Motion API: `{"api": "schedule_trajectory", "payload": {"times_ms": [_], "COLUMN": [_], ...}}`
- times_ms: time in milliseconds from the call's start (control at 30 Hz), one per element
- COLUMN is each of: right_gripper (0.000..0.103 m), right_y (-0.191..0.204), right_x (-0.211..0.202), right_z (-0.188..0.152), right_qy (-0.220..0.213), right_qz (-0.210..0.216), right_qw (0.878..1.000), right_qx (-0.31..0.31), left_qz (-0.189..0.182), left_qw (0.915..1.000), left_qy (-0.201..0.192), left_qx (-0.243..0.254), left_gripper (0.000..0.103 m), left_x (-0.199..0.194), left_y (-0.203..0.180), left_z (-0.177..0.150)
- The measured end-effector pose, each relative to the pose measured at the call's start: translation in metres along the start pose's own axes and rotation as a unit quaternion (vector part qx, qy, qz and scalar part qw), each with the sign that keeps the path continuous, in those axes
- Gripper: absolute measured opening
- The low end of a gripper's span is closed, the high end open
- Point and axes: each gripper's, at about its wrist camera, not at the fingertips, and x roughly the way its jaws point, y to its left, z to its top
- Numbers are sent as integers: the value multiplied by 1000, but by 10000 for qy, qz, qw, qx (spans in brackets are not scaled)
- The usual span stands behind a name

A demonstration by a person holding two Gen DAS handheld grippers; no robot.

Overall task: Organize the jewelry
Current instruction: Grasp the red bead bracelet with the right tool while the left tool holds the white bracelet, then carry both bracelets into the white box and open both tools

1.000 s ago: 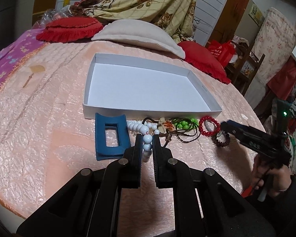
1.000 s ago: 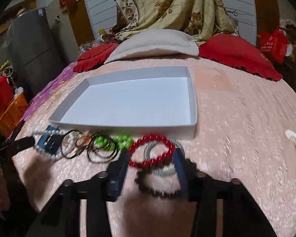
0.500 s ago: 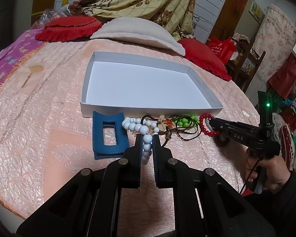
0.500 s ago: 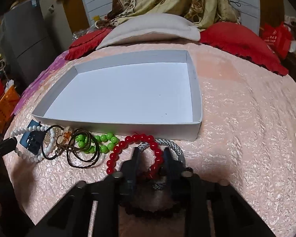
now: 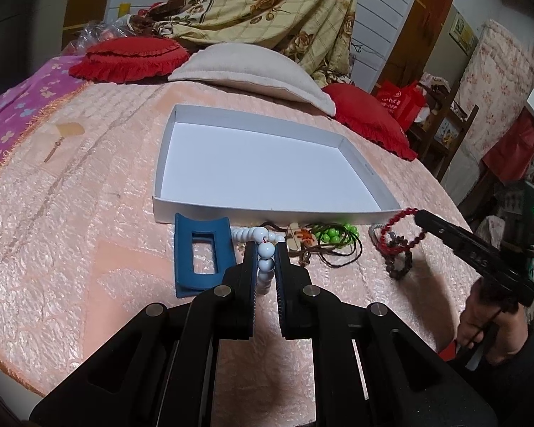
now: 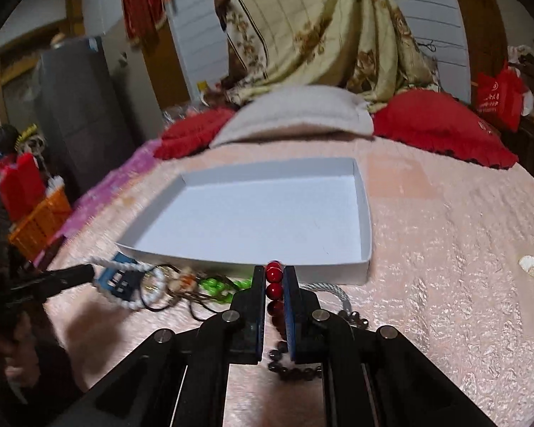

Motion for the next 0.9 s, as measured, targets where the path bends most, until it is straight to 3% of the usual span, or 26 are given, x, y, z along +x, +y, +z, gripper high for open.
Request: {"api": "schedule_trajectory", "payload": {"times_ms": [300,500,667,900], "right_gripper": [9,9,9,9], "right_y": [5,14,18,22], "right_x": [-15,-15,-12,-2], "right_z": [3,-1,-5,-10], "right_qy": [-203,-137,-82,111], "right_qz": [41,-244,-278,-220], "right_qw": [9998,9994,9991,9993], "right_qx": [68,-194,-325,-293], "left_qz": [-31,-5,71,-107], "left_qw": [9996,9991,9991,9986], "left_qy": [-277,-405,-411,-514], "left_qx": [-82,-75,-50,66], "left_gripper": [8,8,8,8], "left_x": [-9,-15,-18,-31], "left_y": [2,-3,-8,-18], "left_z": [3,9,15,26]}}
